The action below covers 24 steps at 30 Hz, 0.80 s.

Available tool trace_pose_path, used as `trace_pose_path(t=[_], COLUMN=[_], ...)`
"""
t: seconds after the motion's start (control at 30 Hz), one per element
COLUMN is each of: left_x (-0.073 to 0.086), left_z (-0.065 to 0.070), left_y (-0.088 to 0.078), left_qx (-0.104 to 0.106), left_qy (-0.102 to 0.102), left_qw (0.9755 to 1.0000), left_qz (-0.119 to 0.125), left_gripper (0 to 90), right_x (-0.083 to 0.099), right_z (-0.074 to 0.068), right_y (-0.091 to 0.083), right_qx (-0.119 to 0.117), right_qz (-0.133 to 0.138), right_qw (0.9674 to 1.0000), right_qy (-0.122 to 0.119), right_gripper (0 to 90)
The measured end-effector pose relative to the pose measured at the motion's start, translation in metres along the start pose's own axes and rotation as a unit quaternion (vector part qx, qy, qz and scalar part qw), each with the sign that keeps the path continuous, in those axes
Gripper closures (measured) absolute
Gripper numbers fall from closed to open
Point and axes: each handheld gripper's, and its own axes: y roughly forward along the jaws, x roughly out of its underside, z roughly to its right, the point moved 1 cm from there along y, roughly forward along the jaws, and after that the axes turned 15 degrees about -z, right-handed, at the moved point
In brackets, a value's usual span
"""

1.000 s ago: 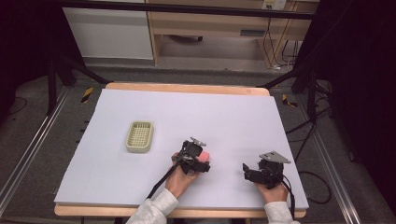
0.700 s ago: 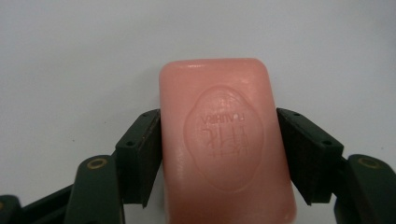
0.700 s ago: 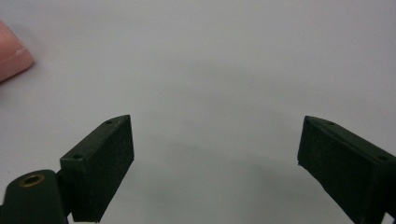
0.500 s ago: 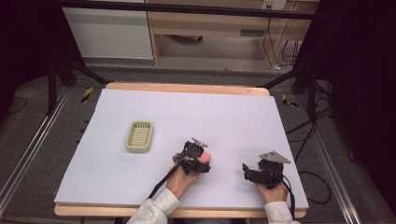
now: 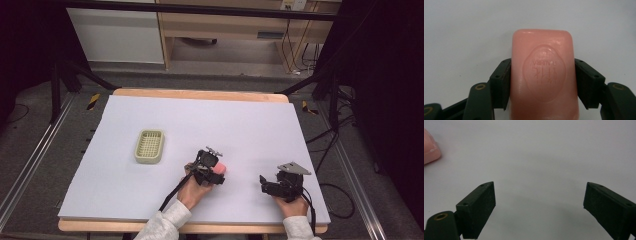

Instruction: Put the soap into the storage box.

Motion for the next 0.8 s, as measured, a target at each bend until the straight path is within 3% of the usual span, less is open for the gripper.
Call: trace_pose_path(t=[0.4, 0.8], left_x=[0.006, 0.020], left_z=[-0.003, -0.025], left_y=[-0.017, -0.049], left_qx=[-0.002, -0.005], left_qy=[0.024, 0.032], left_qw=[0.9997, 0.9991], left_qz=[0.005, 0.028], left_gripper=[36.9, 36.9], right_x=[0.000, 0.000], right_z=[0.000, 0.000], right_y=[0.000, 0.000], right_qx=[-0.001, -0.001], right_qz=[0.000, -0.001], right_qw=[1.0000, 1.0000], right_qy=[0.002, 0.002], right_gripper=[10.9, 10.9])
